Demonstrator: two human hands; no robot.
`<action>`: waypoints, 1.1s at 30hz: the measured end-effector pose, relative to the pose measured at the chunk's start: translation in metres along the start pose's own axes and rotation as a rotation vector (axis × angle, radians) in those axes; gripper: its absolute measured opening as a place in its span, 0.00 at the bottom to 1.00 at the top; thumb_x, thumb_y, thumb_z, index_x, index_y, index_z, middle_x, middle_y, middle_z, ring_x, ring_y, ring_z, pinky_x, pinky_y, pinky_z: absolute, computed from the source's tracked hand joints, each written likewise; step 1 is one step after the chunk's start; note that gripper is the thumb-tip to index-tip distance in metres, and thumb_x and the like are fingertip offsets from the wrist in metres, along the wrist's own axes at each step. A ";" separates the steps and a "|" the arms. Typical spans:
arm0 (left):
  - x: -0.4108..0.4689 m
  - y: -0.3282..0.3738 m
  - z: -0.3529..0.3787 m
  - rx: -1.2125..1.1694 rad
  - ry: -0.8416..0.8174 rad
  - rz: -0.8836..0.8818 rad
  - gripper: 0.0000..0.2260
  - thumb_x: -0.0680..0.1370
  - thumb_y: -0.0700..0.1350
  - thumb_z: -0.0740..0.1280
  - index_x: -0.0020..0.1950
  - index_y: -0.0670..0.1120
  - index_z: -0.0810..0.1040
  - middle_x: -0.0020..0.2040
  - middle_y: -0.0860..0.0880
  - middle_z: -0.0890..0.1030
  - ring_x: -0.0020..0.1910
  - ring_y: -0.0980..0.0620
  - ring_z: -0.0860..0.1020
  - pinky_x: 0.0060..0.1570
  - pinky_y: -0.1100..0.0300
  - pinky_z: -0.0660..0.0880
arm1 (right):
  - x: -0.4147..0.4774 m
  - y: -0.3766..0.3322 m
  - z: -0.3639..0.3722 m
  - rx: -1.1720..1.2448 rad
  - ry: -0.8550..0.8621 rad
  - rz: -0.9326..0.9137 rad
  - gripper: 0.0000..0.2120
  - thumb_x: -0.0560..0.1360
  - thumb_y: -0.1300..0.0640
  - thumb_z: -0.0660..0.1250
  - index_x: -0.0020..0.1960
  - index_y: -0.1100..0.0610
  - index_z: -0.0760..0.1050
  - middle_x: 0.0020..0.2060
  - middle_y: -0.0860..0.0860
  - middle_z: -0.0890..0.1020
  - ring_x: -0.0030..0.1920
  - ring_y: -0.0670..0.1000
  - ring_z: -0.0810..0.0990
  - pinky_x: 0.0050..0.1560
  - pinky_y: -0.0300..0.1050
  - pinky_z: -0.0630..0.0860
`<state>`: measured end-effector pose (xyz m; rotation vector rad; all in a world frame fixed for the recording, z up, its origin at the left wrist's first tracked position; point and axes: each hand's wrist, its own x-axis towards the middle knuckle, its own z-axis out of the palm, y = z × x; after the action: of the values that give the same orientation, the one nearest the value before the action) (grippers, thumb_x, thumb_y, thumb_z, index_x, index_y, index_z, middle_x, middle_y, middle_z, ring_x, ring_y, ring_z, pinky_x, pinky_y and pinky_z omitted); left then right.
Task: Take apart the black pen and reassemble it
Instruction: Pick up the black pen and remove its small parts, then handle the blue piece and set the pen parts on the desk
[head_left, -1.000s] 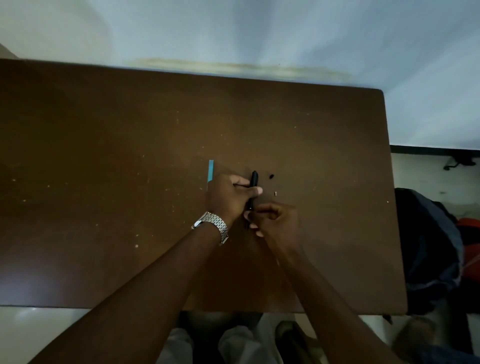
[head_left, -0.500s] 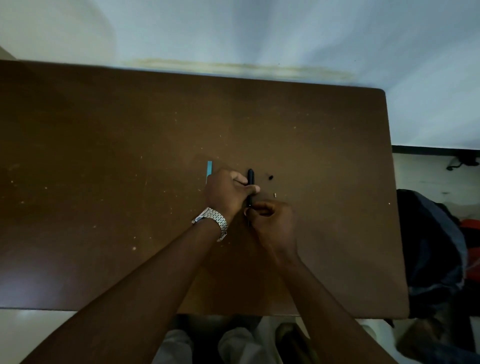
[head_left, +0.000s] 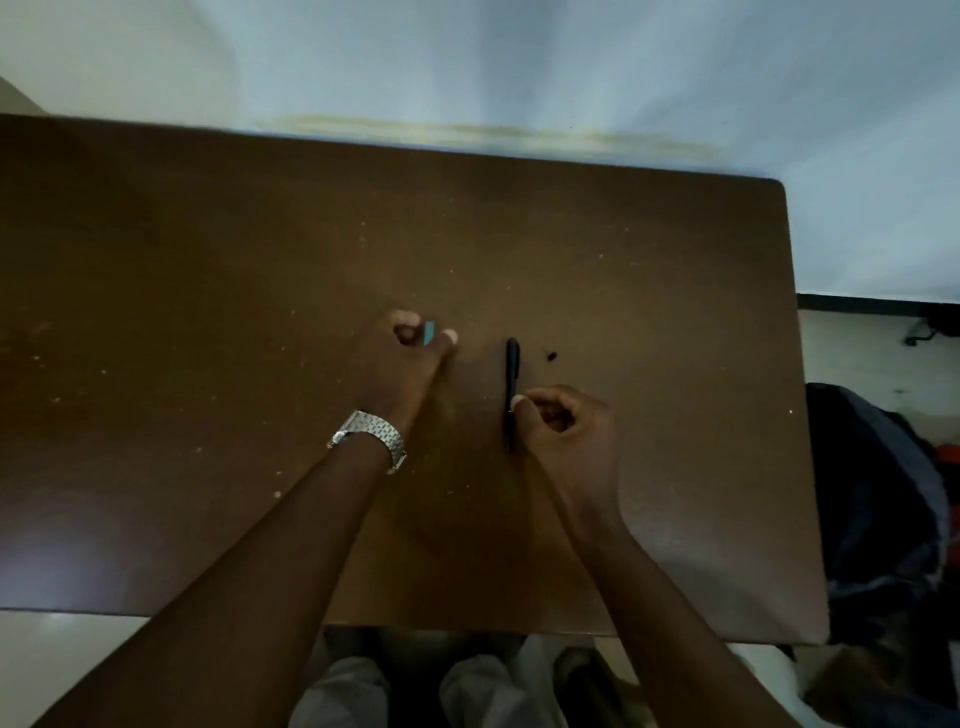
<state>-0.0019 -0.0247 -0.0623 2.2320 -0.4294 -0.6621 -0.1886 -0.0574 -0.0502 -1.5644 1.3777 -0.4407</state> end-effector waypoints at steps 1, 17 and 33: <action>0.002 -0.003 -0.003 0.048 -0.040 -0.016 0.21 0.72 0.52 0.80 0.59 0.44 0.81 0.50 0.50 0.81 0.46 0.55 0.78 0.39 0.72 0.71 | 0.000 -0.002 0.001 0.018 0.003 0.006 0.05 0.79 0.57 0.73 0.53 0.54 0.87 0.42 0.45 0.87 0.40 0.43 0.85 0.41 0.38 0.83; -0.040 0.004 -0.013 -0.020 -0.078 0.181 0.11 0.75 0.54 0.77 0.54 0.51 0.87 0.45 0.55 0.88 0.40 0.63 0.83 0.41 0.68 0.79 | 0.043 -0.051 0.028 0.279 -0.200 0.216 0.07 0.80 0.50 0.72 0.51 0.50 0.87 0.42 0.50 0.89 0.40 0.44 0.86 0.39 0.37 0.82; -0.049 -0.013 -0.031 -0.330 -0.196 -0.012 0.14 0.74 0.45 0.78 0.60 0.48 0.86 0.50 0.53 0.89 0.44 0.59 0.86 0.44 0.63 0.82 | 0.064 -0.079 0.027 0.223 -0.480 0.194 0.08 0.80 0.66 0.69 0.57 0.62 0.84 0.47 0.52 0.86 0.47 0.49 0.85 0.46 0.37 0.84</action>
<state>-0.0225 0.0254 -0.0375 1.8677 -0.3725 -0.8944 -0.1050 -0.1128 -0.0178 -1.2366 1.0523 -0.0842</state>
